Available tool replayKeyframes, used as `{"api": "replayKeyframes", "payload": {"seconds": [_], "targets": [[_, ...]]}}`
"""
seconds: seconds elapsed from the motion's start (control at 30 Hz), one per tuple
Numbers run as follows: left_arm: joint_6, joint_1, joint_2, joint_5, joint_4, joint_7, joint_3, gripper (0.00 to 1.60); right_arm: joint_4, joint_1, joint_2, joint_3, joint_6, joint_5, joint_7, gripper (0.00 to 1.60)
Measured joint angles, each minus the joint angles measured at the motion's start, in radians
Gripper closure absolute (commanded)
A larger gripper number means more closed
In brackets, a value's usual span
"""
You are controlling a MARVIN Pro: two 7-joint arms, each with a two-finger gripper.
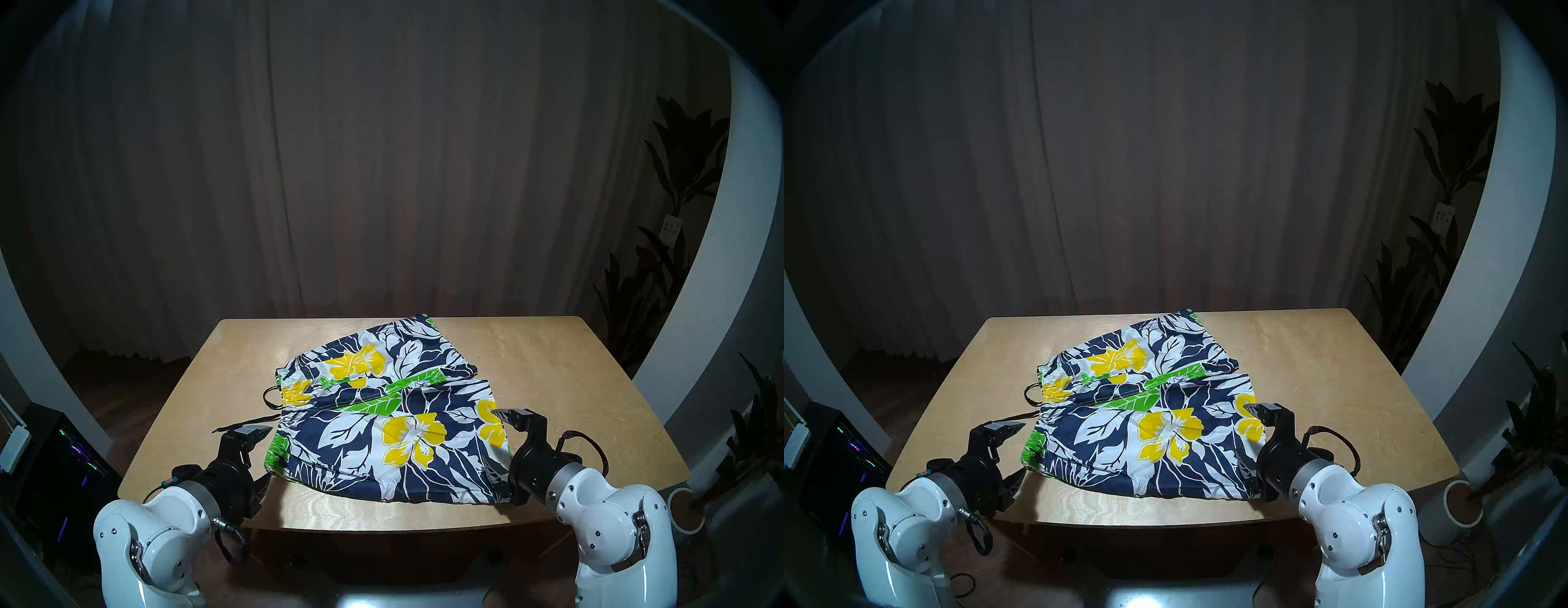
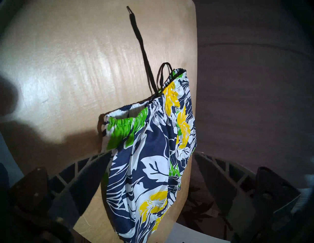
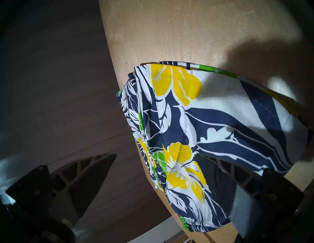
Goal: Fold the pants in half lengthwise, then in half again, and set them down flat
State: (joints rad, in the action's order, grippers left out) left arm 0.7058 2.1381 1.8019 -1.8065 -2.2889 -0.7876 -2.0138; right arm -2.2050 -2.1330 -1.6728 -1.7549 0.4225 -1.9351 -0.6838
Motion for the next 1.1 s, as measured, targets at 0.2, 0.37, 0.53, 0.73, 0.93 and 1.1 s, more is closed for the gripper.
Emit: {"api": "replayKeyframes", "payload": {"seconds": [0.2,0.37,0.53,0.73,0.93,1.1], "targets": [[0.02,-0.017,-0.021,-0.068,0.021,-0.072,-0.012,0.0,-0.008,-0.02,-0.01,0.027,-0.027,0.018,0.017,0.0],[0.035,-0.031,-0.038,-0.123,0.058,-0.121,-0.024,0.0,-0.023,-0.039,-0.015,0.038,-0.039,0.031,0.018,0.0],[0.065,-0.042,-0.057,-0.147,0.095,-0.129,-0.035,0.0,-0.029,-0.072,-0.015,0.051,-0.019,0.078,0.072,0.0],[0.107,-0.053,-0.071,-0.155,0.132,-0.088,-0.044,0.0,-0.023,-0.112,-0.018,0.054,0.024,0.118,0.162,0.0],[0.133,-0.071,-0.085,-0.16,0.18,-0.063,-0.054,0.0,0.018,-0.148,-0.031,0.055,0.014,0.17,0.265,0.0],[0.154,-0.089,-0.099,-0.163,0.207,-0.05,-0.056,0.0,0.059,-0.166,-0.033,0.07,-0.006,0.202,0.348,0.0]]}}
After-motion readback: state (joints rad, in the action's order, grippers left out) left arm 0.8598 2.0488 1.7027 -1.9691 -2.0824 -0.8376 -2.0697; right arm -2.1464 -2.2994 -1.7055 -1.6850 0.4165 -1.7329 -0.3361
